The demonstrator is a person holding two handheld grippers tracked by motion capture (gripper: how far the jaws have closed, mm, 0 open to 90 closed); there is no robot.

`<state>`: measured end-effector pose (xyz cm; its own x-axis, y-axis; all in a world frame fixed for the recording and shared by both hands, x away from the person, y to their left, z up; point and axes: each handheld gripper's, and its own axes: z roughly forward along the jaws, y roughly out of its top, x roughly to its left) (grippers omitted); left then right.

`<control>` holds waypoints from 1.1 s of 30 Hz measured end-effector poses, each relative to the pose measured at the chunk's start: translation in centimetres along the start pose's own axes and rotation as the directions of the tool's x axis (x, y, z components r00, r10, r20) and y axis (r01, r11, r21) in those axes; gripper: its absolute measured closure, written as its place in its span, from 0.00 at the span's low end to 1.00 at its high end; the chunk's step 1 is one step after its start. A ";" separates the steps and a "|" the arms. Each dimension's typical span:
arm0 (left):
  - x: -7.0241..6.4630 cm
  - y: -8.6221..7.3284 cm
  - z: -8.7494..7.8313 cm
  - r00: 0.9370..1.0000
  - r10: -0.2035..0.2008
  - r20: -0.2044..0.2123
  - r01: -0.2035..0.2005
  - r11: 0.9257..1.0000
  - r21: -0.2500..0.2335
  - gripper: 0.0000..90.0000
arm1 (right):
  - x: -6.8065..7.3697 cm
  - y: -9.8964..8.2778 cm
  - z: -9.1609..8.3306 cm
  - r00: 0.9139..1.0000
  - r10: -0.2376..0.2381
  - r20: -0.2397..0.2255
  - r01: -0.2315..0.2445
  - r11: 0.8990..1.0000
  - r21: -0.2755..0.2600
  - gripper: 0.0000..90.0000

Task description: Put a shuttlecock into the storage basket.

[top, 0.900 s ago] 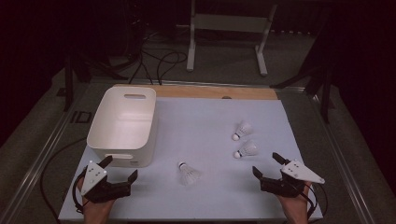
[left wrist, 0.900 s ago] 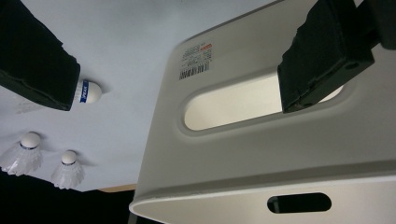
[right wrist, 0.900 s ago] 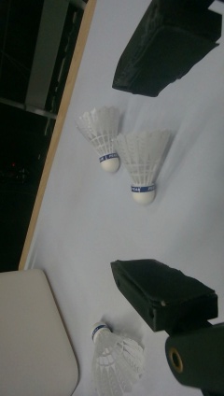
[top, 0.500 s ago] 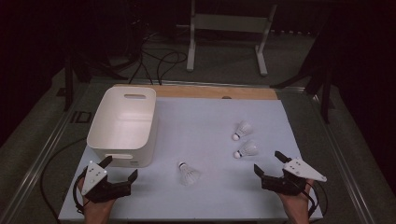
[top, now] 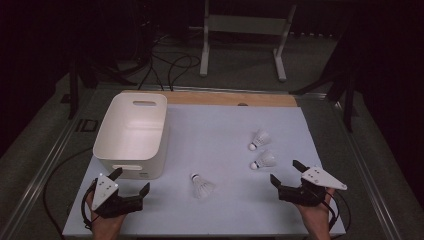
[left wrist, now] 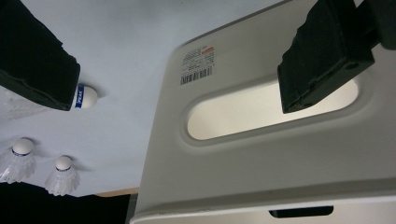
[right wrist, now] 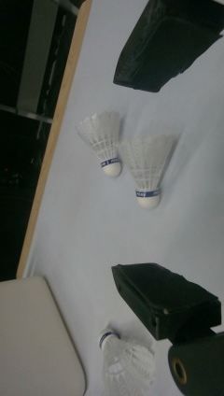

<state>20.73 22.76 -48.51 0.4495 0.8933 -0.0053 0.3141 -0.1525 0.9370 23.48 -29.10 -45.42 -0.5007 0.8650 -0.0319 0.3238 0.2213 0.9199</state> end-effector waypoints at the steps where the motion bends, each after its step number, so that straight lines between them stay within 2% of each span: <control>1: 0.0 0.0 0.0 1.000 0.002 -0.001 -0.002 1.000 0.000 0.00 | 0.0 0.1 0.0 1.000 -0.008 0.005 0.008 1.000 0.006 0.09; 5: 0.1 -0.1 0.0 1.000 -0.004 -0.009 0.004 1.000 -0.004 0.00 | 0.1 0.5 0.1 1.000 0.002 0.006 -0.002 1.000 0.000 0.09; 8: 0.2 -0.1 -0.1 1.000 -0.012 -0.013 0.012 1.000 -0.009 0.00 | 0.1 1.0 0.2 1.000 -0.007 -0.004 0.007 1.000 -0.012 0.09; 12: 0.3 0.0 -0.2 1.000 -0.025 -0.007 0.025 1.000 -0.012 0.00 | -0.1 1.6 0.4 0.999 -0.035 0.005 0.035 0.999 -0.012 0.09; 17: 0.3 0.0 -0.2 1.000 -0.027 -0.010 0.027 0.999 -0.017 0.00 | -0.4 2.1 0.6 1.000 -0.023 -0.002 0.023 0.999 -0.023 0.09; 33: 0.2 0.0 -0.1 0.999 -0.028 -0.014 0.028 0.999 -0.019 0.00 | -1.2 2.9 2.6 0.999 -0.032 0.000 0.032 0.999 0.020 0.09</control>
<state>20.77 23.01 -48.50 0.4283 0.9033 -0.0268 0.3110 -0.1195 0.9429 27.10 -28.26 -43.69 -0.5110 0.8574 -0.0612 0.3240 0.2581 0.9102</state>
